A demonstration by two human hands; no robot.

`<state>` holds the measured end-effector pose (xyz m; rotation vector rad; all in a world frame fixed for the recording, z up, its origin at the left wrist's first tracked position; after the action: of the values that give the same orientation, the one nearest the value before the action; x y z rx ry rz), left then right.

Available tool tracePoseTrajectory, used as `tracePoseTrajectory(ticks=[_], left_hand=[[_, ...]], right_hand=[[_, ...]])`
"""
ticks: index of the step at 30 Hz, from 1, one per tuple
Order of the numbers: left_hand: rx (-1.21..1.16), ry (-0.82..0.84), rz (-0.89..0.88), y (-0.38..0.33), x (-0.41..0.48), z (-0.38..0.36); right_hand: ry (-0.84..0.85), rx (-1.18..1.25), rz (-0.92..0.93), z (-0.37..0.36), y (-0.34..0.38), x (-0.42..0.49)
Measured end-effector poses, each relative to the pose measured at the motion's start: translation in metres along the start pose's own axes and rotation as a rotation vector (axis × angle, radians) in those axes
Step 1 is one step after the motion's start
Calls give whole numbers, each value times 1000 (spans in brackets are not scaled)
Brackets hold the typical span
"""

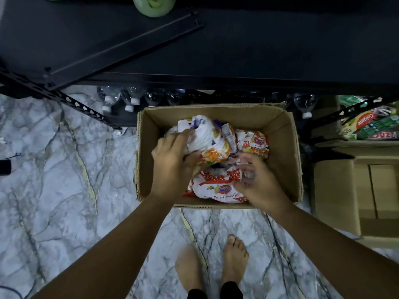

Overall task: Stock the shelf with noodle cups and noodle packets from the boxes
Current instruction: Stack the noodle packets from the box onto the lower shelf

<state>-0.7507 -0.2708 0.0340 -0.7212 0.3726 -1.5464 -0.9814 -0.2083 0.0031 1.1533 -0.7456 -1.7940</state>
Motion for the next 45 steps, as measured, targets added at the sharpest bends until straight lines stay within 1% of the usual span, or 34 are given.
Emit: tracePoseTrajectory(ticks=[1,2,3,5,7,8,10,12,14,15,16,17,19,20,21,24,29,32,34,35,37,39,40,41,42,44,45], left_hand=[[-10,25,-32,-6,4,-6],[-25,62,-80,-13,6,-13],[-45,108,-148,-19,7,-20],[-87,232,-282,-29,4,-36],[-101,307,-350,-34,-1,-47],[-105,298,-350,-36,-3,-50],[-96,193,-290,-36,-7,-52],[-38,74,-193,-32,-15,-48],[0,43,-79,-20,-26,-43],[-14,77,-28,-13,-33,-40],[-42,154,21,-5,-39,-38],[-72,270,72,2,-45,-38],[-90,537,151,12,-54,-39],[-67,627,159,14,-58,-42],[-39,672,147,15,-60,-44],[-5,664,112,16,-61,-51],[-5,633,34,13,-52,-44],[-105,617,65,15,-43,-17],[-104,556,15,22,-36,6],[-82,522,-1,28,-34,16],[21,458,26,38,-34,34],[153,411,20,47,-39,39],[194,416,-36,50,-43,37],[218,461,-111,53,-47,33],[240,556,-173,56,-51,26],[316,779,-240,62,-57,7],[365,838,-252,65,-59,-2]], right_hand=[[-74,40,21,7,2,1],[-114,42,61,15,6,2],[-115,28,109,21,9,4],[-33,-29,157,28,14,13],[34,-134,120,31,17,27],[39,-195,92,33,19,34],[39,-303,69,37,25,48],[66,-452,102,38,30,61],[64,-607,155,37,31,70],[60,-677,179,36,28,74],[71,-727,204,36,28,76],[103,-741,225,35,29,77],[175,-672,261,32,32,79],[194,-620,271,30,32,78],[199,-581,291,27,32,77],[212,-620,309,17,26,76],[157,-707,341,22,37,71],[73,-682,340,41,44,58],[-6,-631,352,56,50,46],[-29,-618,364,61,53,41],[-27,-637,364,65,51,32],[23,-714,347,54,38,27],[61,-771,357,44,27,26],[107,-836,379,33,13,26],[162,-901,400,22,-2,25],[245,-1013,395,6,-24,26],[256,-1047,384,2,-31,27]])
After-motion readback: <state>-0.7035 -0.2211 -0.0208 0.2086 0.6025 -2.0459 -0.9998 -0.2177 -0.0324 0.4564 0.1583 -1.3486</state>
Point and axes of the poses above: each hand's wrist, its own x-axis towards the middle knuckle, its own z-axis out of the back of the hand, y = z × x, the point moved 1 cm from there along x, towards the middle knuckle, and after that the axes turned 12 degrees about -y, right-handed, at the moved point
